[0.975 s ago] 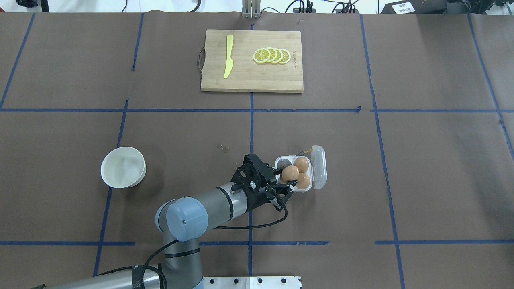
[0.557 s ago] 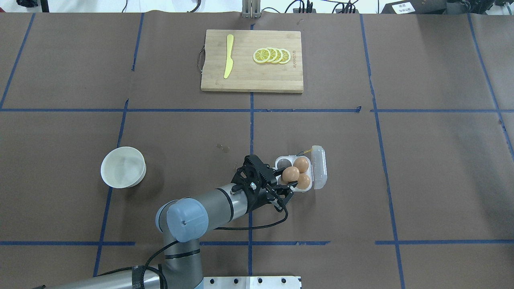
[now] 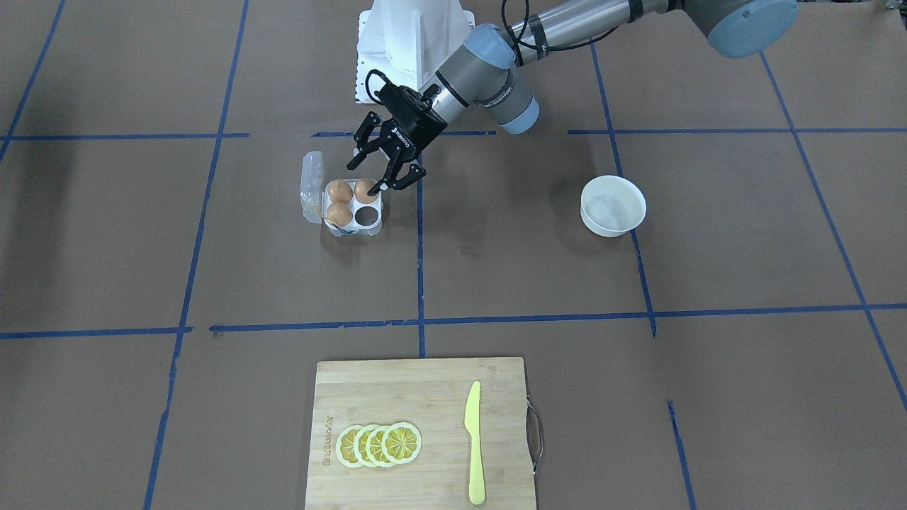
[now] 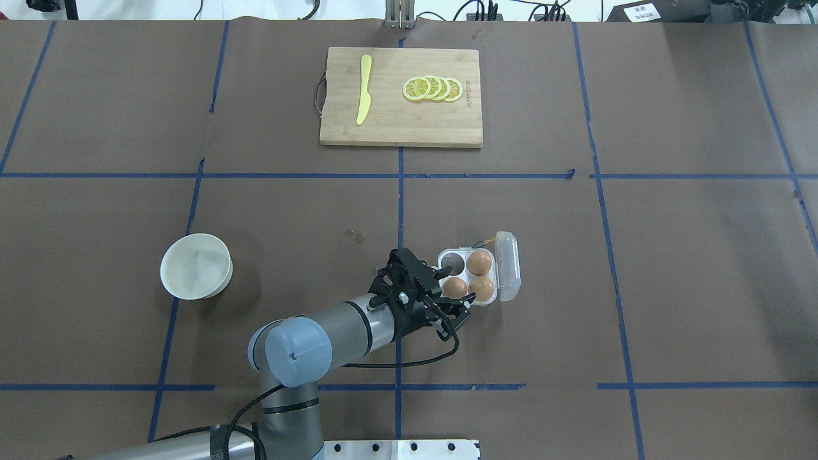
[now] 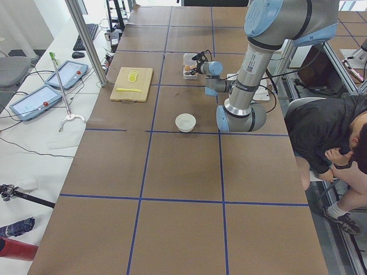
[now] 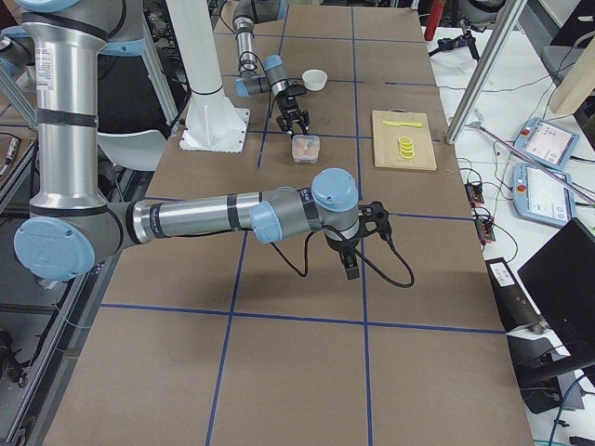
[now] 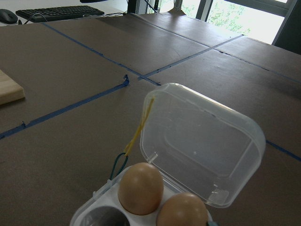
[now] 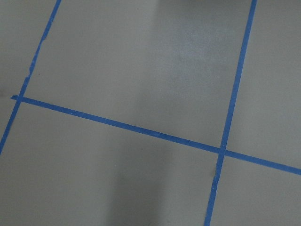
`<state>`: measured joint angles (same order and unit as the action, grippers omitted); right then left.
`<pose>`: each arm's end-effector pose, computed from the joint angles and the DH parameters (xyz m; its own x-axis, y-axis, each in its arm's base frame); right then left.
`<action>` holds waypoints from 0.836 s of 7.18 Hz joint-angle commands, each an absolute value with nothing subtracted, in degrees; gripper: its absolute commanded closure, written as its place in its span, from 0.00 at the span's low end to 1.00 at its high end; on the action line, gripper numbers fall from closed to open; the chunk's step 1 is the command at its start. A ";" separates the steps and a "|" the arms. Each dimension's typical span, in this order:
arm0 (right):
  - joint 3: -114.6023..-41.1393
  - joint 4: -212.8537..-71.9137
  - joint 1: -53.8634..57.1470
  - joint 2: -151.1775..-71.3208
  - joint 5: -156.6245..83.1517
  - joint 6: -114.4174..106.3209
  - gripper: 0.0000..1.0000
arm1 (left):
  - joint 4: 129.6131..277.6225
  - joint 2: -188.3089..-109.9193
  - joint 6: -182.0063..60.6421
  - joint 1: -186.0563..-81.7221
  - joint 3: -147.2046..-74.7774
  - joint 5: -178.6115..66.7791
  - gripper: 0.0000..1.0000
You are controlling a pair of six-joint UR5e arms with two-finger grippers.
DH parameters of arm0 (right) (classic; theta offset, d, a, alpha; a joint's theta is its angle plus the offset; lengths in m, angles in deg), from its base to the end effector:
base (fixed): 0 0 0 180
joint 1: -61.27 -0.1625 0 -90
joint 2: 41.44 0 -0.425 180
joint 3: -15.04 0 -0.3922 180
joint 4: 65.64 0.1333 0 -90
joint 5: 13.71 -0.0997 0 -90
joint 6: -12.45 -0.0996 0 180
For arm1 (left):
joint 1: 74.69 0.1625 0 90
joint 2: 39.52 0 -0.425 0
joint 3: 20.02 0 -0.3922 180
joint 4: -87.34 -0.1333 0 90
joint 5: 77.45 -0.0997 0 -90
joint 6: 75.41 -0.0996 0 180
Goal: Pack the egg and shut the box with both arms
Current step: 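Lower the egg into the empty egg box cup and open the left gripper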
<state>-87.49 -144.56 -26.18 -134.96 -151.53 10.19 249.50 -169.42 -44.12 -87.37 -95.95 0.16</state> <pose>0.0382 -0.4800 0.5538 0.6606 -0.2469 0.7090 0.0157 0.9487 0.3158 0.6569 -0.3063 0.2054 0.2899 0.7903 -0.5398 0.3349 0.4446 0.8308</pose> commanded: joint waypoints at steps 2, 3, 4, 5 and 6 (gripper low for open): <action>-87.44 -144.56 -26.18 -134.96 -151.53 10.17 0.00 | 249.24 -169.51 -44.04 -87.70 -97.79 0.60 0.24; -87.53 -144.56 -26.18 -134.96 -151.53 10.17 0.00 | 248.28 -168.99 -43.95 -88.40 -99.72 0.68 0.01; -87.53 -144.56 -26.18 -135.22 -151.61 10.17 0.00 | 244.35 -168.90 -43.25 -89.62 -102.17 2.25 0.01; -87.53 -144.56 -26.18 -135.31 -151.70 10.08 0.00 | 237.61 -167.94 -40.46 -91.81 -106.38 5.23 0.01; -87.53 -144.56 -26.18 -135.40 -151.70 10.08 0.00 | 228.49 -166.71 -35.21 -93.40 -111.55 7.43 0.01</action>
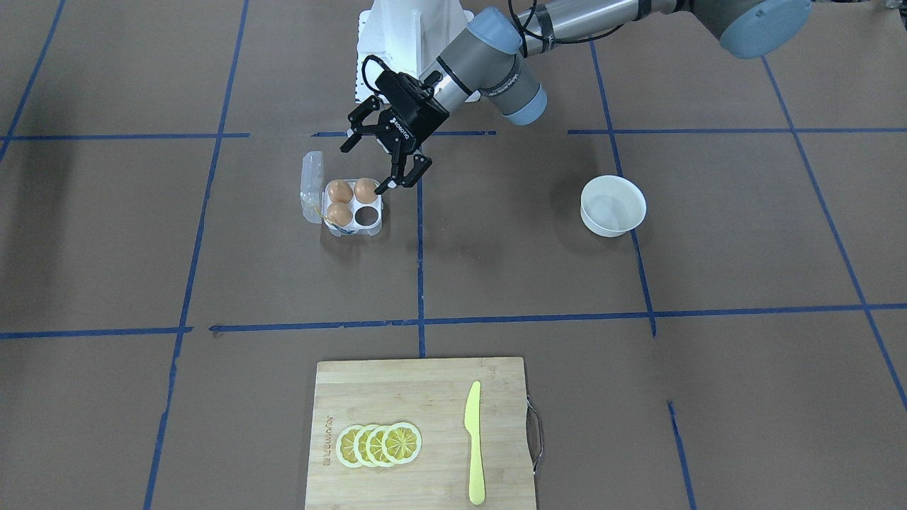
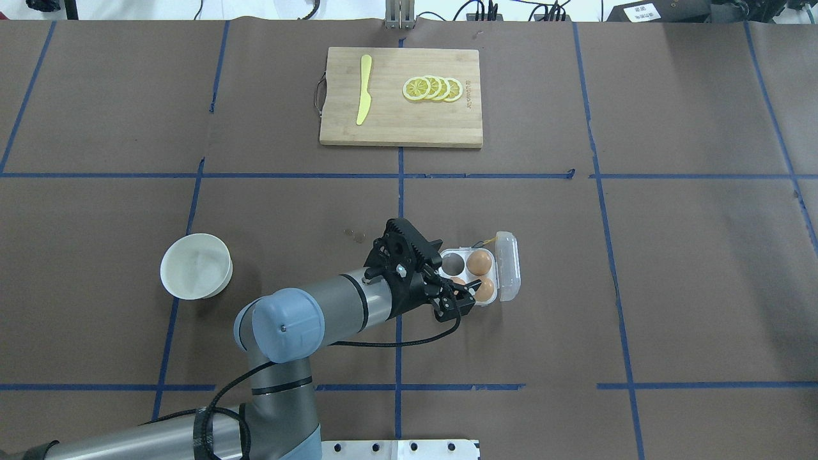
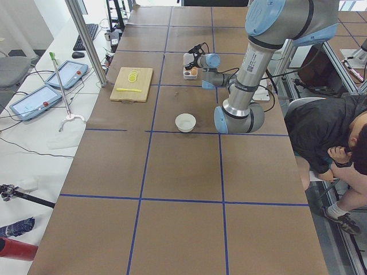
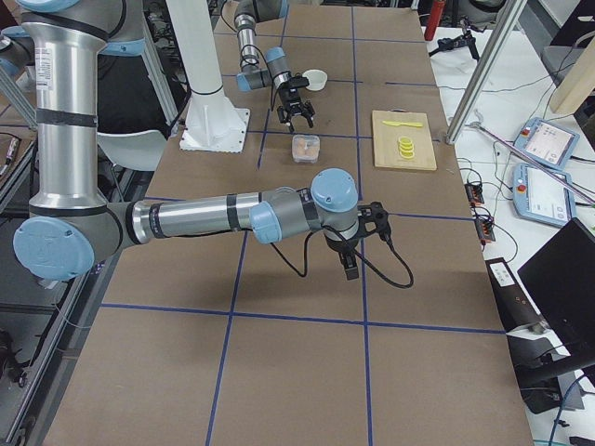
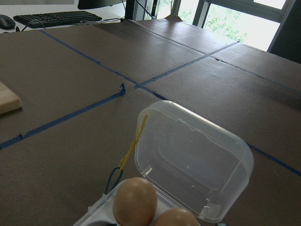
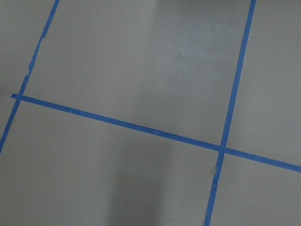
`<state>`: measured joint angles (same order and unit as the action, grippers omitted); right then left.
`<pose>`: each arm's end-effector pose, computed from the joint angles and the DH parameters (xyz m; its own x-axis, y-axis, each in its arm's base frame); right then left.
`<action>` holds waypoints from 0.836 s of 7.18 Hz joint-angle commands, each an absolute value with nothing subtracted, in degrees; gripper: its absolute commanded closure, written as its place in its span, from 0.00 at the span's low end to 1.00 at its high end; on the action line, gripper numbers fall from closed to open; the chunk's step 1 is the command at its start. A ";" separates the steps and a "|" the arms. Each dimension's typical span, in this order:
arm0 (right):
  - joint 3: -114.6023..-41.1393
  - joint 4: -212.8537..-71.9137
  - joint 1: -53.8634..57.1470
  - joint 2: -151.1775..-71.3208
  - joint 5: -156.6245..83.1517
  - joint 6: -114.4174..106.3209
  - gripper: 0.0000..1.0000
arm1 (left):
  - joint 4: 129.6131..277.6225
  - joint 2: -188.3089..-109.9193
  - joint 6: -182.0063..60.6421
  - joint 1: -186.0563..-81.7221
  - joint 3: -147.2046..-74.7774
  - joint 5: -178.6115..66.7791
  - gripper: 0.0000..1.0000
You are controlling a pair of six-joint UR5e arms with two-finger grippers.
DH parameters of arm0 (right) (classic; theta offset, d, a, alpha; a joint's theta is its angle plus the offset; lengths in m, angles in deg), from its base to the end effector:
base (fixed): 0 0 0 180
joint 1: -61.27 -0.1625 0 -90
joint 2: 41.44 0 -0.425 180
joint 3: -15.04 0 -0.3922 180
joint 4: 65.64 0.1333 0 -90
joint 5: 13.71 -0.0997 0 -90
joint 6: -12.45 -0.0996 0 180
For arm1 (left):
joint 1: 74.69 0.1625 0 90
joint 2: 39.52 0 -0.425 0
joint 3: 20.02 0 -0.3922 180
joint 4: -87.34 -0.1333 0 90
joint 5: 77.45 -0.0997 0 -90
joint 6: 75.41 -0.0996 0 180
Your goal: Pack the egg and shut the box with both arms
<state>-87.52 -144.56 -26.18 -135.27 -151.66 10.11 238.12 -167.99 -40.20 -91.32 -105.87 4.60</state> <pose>0.0381 -0.4778 0.5560 0.6591 -0.2426 0.7119 0.0150 0.9506 0.3101 0.6073 -0.3349 0.1660 0.2903 0.7578 -0.5843 0.3091 0.5036 0.8067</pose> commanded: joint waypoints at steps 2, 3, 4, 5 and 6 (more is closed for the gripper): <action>-87.62 -144.56 -26.18 -135.40 -151.79 9.99 0.00 | 209.52 -161.63 -33.75 -99.01 -122.62 14.44 0.01; -87.71 -144.56 -26.18 -135.40 -151.79 9.99 0.00 | 200.98 -158.90 -34.01 -103.74 -127.11 18.83 0.01; -87.88 -144.56 -26.18 -135.40 -151.79 9.82 0.00 | 192.98 -158.09 -35.06 -110.22 -128.99 22.97 0.01; -87.88 -144.56 -26.18 -135.57 -151.79 9.82 0.00 | 186.28 -158.17 -38.29 -117.68 -130.22 27.62 0.01; -87.88 -144.56 -26.18 -135.57 -151.79 9.29 0.00 | 182.91 -154.52 -42.67 -122.28 -133.11 29.23 0.01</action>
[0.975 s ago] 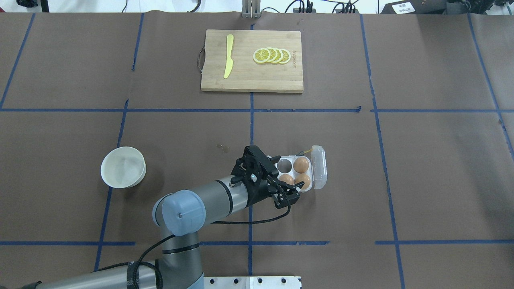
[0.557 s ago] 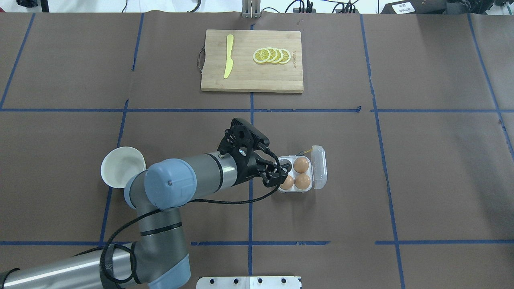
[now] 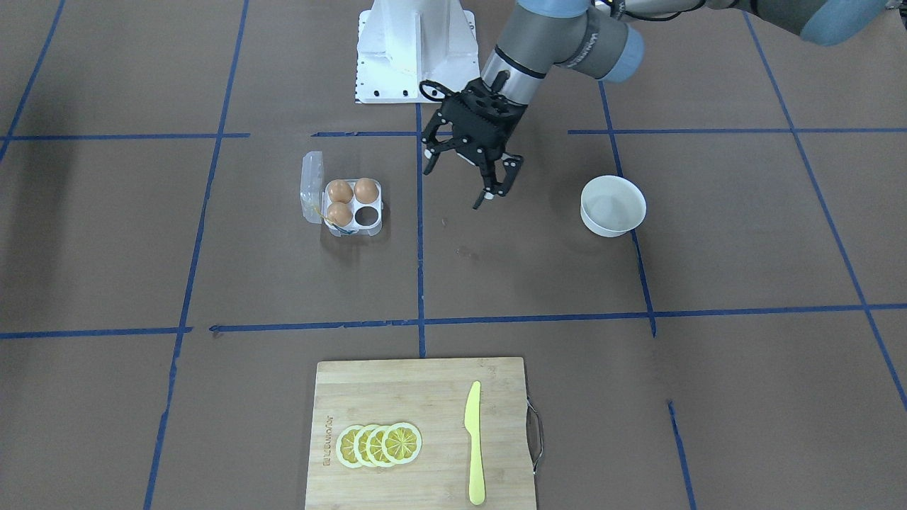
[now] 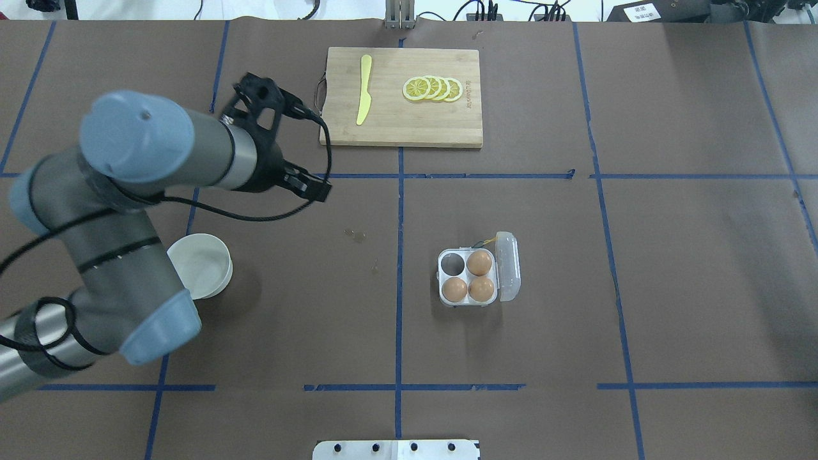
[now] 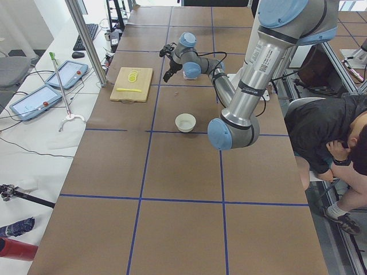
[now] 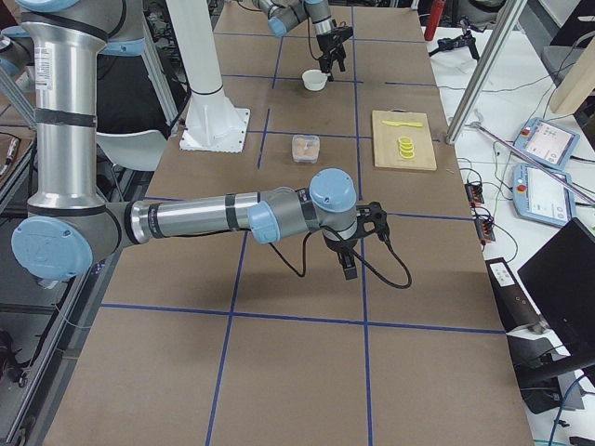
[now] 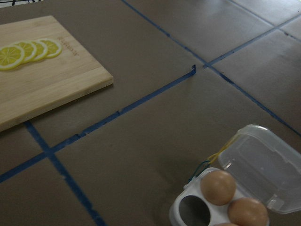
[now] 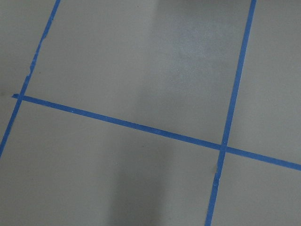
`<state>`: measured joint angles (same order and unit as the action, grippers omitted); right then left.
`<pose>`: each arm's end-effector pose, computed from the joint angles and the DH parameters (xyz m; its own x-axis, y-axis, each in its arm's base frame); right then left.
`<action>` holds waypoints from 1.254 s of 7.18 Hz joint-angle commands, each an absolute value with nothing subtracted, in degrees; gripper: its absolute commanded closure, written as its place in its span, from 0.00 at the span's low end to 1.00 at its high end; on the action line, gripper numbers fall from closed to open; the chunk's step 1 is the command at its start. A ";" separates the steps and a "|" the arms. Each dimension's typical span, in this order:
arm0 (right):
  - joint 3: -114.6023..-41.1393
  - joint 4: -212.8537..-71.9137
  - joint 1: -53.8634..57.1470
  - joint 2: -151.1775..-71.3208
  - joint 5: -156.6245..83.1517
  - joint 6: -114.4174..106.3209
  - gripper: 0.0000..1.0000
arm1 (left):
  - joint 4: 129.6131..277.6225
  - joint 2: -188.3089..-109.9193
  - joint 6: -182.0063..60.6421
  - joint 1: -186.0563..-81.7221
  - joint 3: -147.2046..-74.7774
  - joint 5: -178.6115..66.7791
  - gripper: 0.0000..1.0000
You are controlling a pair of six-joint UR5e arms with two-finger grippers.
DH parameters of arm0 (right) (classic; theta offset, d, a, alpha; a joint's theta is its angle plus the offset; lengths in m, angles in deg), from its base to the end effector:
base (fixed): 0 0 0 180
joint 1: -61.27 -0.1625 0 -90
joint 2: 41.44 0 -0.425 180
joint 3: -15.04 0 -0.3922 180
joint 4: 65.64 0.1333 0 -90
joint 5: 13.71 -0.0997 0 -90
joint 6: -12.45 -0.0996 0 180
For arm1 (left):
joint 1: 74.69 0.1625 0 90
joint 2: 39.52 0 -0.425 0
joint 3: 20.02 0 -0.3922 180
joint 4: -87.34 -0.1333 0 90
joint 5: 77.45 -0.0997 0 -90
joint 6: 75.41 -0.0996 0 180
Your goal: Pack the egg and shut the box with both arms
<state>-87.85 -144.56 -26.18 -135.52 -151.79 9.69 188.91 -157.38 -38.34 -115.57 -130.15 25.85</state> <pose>0.0381 -0.4759 0.5550 0.6574 -0.2371 0.7153 0.0102 0.9519 0.3061 0.3778 -0.4730 0.2100 0.6195 0.4908 -0.6127 -0.0121 0.7864 0.6177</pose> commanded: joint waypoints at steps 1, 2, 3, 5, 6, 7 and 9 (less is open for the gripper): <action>-88.14 -144.48 -26.18 -135.57 -151.79 7.72 0.00 | 182.44 -149.26 -52.55 -128.33 -135.40 32.12 0.00; -88.23 -144.47 -26.18 -135.57 -151.79 6.92 0.00 | 181.57 -144.77 -64.92 -137.36 -133.77 39.37 0.00; -88.32 -144.47 -26.18 -135.49 -151.79 6.31 0.00 | 180.25 -140.37 -75.66 -145.36 -130.88 41.62 0.00; -90.42 -144.30 -26.09 -135.31 -151.88 1.41 0.00 | 177.71 -136.55 -87.13 -156.37 -120.98 41.73 0.00; -92.78 -144.30 -24.87 -135.22 -151.88 -3.67 0.00 | 176.91 -135.07 -92.41 -161.22 -119.09 41.73 0.00; -95.24 -144.39 -21.81 -135.22 -151.53 -9.11 0.00 | 171.77 -134.19 -92.38 -165.53 -117.60 41.99 0.00; -101.47 -144.30 -11.21 -134.78 -146.99 -23.69 0.00 | 165.83 -130.35 -92.55 -172.24 -118.71 53.19 0.00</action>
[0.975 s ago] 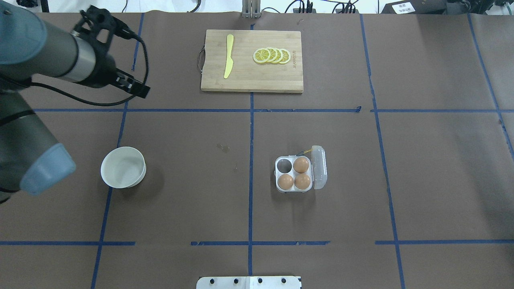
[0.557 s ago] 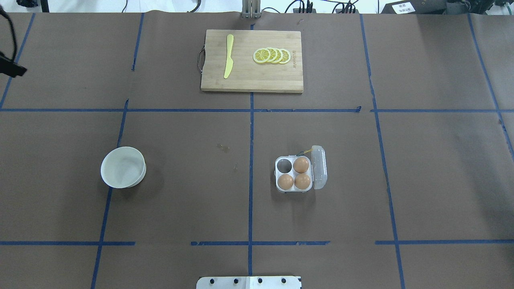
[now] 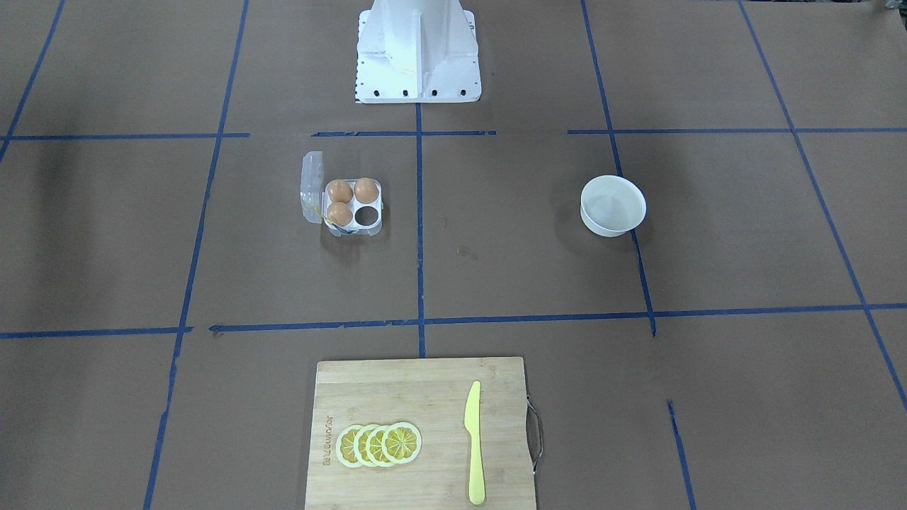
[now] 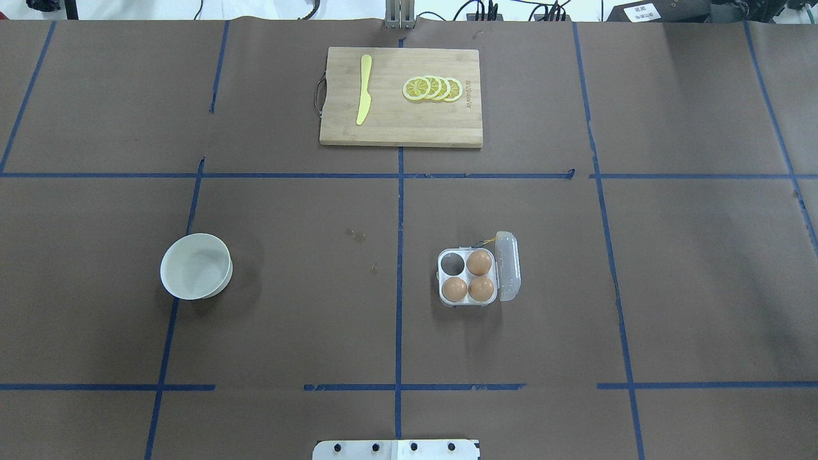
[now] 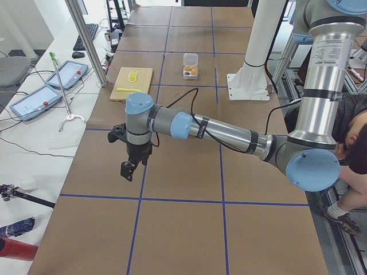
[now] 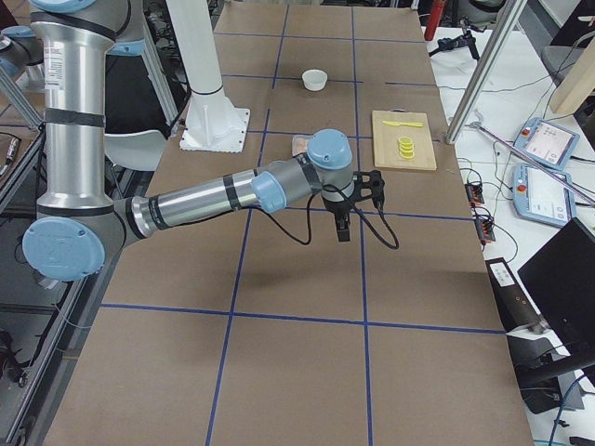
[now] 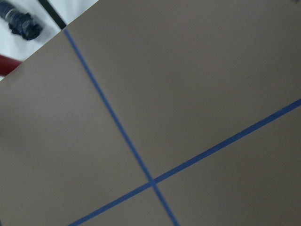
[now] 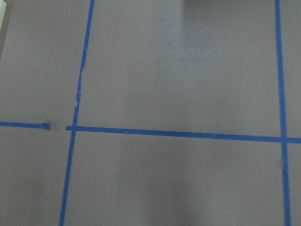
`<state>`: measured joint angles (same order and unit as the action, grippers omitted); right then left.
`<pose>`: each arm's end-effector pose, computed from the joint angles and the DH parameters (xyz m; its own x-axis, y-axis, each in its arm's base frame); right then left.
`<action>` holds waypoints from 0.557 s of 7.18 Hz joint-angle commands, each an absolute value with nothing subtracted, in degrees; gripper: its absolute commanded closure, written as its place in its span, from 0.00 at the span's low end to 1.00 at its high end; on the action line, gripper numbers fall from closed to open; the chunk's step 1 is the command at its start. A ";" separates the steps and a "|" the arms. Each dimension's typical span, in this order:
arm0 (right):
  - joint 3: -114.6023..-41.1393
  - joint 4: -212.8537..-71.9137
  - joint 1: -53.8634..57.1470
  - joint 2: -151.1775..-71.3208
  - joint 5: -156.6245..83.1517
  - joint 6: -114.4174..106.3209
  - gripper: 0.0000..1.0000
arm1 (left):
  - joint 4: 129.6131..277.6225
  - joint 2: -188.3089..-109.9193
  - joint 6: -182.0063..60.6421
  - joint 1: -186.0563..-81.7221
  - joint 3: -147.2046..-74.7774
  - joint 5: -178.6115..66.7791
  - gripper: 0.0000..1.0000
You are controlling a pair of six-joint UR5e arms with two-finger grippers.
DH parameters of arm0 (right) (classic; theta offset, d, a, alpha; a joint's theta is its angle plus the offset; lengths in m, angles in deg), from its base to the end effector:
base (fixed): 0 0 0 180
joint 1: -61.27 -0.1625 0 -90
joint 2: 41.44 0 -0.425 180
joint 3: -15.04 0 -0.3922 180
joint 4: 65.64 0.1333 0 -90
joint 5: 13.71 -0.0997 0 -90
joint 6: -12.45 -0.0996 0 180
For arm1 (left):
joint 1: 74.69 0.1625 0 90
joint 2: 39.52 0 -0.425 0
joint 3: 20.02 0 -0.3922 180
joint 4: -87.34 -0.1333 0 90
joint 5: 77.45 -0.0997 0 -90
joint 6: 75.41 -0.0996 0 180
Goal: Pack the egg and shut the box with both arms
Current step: 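Move the right gripper toward the open clear lid of the egg box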
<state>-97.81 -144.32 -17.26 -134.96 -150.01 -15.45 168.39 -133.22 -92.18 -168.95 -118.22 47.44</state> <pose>-0.0324 -0.4678 0.4652 0.6137 -0.0461 0.7882 -0.1313 0.9784 0.1595 -0.1144 -0.5079 0.5822 0.8067 0.2571 -0.5321 -0.1656 0.9627 0.2141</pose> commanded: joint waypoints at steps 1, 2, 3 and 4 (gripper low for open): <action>-102.64 -144.13 -5.15 -134.78 -144.96 -29.76 0.00 | 166.26 -129.44 -92.81 -172.69 -119.33 53.24 0.00; -102.48 -139.25 1.44 -134.87 -139.89 -36.52 0.00 | 166.26 -129.78 -92.81 -172.69 -119.42 53.07 0.00; -102.04 -134.07 9.08 -134.78 -133.49 -44.77 0.00 | 166.26 -129.96 -92.90 -172.69 -119.69 53.07 0.00; -101.95 -133.67 14.81 -134.61 -129.33 -48.24 0.00 | 166.26 -129.96 -92.90 -172.69 -119.95 53.07 0.00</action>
<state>-102.08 -136.17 6.88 -134.76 -135.29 -41.84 166.28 -129.95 -92.86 -172.63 -119.62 53.00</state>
